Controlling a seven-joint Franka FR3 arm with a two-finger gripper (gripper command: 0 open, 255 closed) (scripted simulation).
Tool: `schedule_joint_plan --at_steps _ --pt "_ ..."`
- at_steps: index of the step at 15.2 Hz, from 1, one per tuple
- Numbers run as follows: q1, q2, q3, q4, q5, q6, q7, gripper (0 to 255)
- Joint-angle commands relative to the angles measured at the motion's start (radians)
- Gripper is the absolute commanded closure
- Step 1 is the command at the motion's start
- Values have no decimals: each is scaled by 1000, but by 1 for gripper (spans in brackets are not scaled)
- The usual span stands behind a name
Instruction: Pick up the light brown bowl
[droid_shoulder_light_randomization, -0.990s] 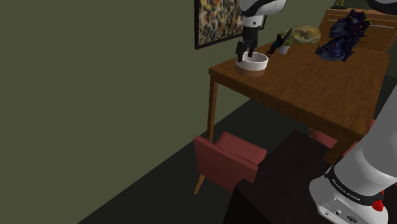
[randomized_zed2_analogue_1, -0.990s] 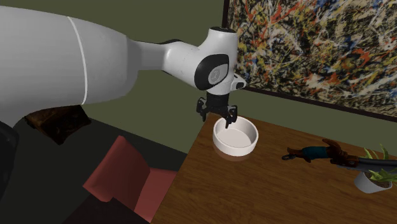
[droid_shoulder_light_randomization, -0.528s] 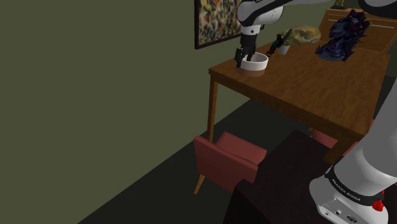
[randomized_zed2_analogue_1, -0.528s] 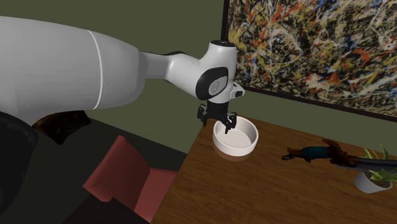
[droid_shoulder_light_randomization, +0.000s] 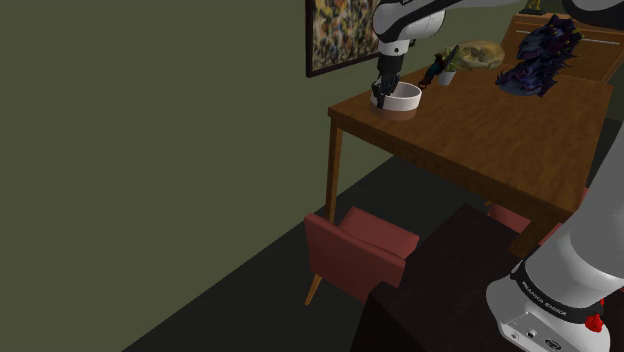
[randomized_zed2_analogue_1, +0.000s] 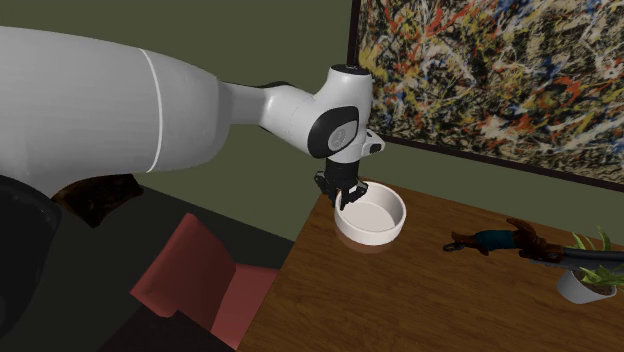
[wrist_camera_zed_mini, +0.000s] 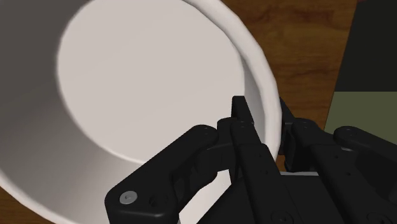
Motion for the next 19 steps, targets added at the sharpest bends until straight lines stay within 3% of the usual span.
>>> schedule_joint_plan --at_steps 1,19 --pt "0 1 0 0 0 1 0 255" --pt "0 -35 -3 158 -9 -193 5 255"
